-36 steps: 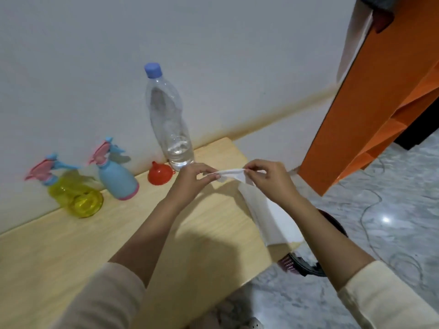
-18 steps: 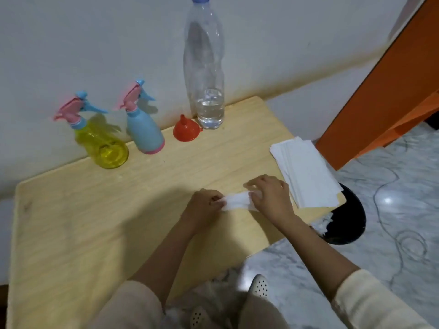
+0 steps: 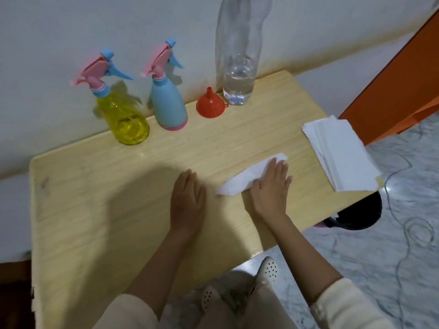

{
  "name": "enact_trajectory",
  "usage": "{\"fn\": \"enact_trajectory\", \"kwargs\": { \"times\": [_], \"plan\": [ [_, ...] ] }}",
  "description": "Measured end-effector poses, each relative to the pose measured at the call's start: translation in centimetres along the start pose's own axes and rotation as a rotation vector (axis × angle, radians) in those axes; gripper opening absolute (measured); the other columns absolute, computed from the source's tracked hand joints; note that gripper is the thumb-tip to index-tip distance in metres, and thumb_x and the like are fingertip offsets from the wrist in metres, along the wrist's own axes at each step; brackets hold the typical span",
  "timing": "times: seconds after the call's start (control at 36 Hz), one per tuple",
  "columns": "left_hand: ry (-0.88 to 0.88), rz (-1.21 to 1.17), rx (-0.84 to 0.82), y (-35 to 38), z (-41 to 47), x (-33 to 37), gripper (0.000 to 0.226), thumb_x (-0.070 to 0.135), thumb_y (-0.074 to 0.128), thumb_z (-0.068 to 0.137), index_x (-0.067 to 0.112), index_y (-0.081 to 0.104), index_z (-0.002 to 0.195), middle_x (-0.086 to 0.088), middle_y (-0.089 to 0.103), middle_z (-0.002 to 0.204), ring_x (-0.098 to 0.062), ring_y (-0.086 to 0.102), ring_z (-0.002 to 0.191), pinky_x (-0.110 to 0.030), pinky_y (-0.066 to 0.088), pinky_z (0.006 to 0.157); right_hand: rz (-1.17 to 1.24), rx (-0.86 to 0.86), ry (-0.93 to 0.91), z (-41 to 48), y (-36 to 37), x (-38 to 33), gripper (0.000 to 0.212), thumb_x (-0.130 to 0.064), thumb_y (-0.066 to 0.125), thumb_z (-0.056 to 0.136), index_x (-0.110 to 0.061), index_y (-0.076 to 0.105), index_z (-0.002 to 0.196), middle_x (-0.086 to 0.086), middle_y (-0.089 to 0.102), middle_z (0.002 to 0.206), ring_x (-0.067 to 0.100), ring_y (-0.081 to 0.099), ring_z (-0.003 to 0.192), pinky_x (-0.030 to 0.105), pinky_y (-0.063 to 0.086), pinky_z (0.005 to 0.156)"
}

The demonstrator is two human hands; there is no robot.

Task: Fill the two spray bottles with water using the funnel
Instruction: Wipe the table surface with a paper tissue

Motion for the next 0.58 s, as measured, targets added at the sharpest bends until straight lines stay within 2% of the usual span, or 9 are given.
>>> {"fn": "enact_trajectory", "kwargs": {
  "times": [0.08,0.14,0.19,0.25,0.39,0.58],
  "plan": [
    [0.016,0.087,0.016,-0.8,-0.3,-1.6,0.050,0.025,0.042,0.096,-0.003,0.045,0.137,-0.017,0.042,0.147,-0.031,0.036,0.139,-0.035,0.021,0.115,0.016,0.091,0.027,-0.4,1.2,-1.7,0.071,-0.039,0.032,0.098,-0.002,-0.004,0.148,0.023,-0.010,0.156,0.030,-0.013,0.145,0.042,-0.010,0.117],
    [0.059,0.165,-0.012,-0.7,-0.5,-2.2,0.060,0.036,0.029,0.094,0.000,0.041,0.141,-0.015,0.038,0.150,-0.028,0.033,0.141,-0.034,0.015,0.116,0.006,0.082,0.024,-0.2,2.4,-2.8,0.080,-0.053,0.028,0.096,-0.002,-0.004,0.148,0.023,-0.013,0.155,0.029,-0.016,0.145,0.040,-0.013,0.116],
    [0.062,0.203,-0.024,-0.4,-0.5,-2.5,0.063,0.039,0.024,0.093,0.002,0.037,0.143,-0.013,0.034,0.152,-0.025,0.030,0.143,-0.031,0.006,0.116,-0.014,0.069,0.057,0.5,3.4,-3.4,0.086,-0.059,0.025,0.093,0.001,-0.006,0.147,0.024,-0.014,0.155,0.029,-0.018,0.144,0.039,-0.014,0.116],
    [0.049,0.227,-0.030,-0.2,-0.3,-2.6,0.063,0.038,0.026,0.094,0.003,0.036,0.144,-0.012,0.033,0.153,-0.024,0.028,0.143,-0.028,0.000,0.116,-0.060,0.096,0.068,1.7,3.9,-3.8,0.089,-0.061,0.026,0.092,0.004,-0.004,0.146,0.026,-0.011,0.155,0.031,-0.016,0.145,0.040,-0.012,0.117],
    [0.028,0.295,-0.036,0.0,0.1,-2.8,0.065,0.040,0.030,0.093,0.004,0.033,0.146,-0.011,0.031,0.155,-0.022,0.025,0.144,-0.029,-0.003,0.116,-0.128,0.104,0.012,5.7,4.0,-4.5,0.093,-0.063,0.025,0.091,0.006,-0.003,0.146,0.024,-0.007,0.156,0.030,-0.011,0.146,0.039,-0.009,0.118],
    [-0.033,0.315,-0.007,0.2,0.6,-2.4,0.069,0.046,0.030,0.092,0.007,0.028,0.149,-0.007,0.024,0.157,-0.016,0.018,0.146,-0.029,-0.004,0.117,-0.177,0.016,-0.213,10.3,3.6,-5.6,0.089,-0.062,0.024,0.092,0.002,-0.004,0.147,0.018,-0.008,0.158,0.024,-0.011,0.146,0.034,-0.010,0.117]
  ]
}}
Point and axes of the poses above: each hand's wrist, its own z-axis towards the middle knuckle, its own y-axis out of the palm, x = y × z, the point moved 2 cm from there along z, towards the middle knuckle
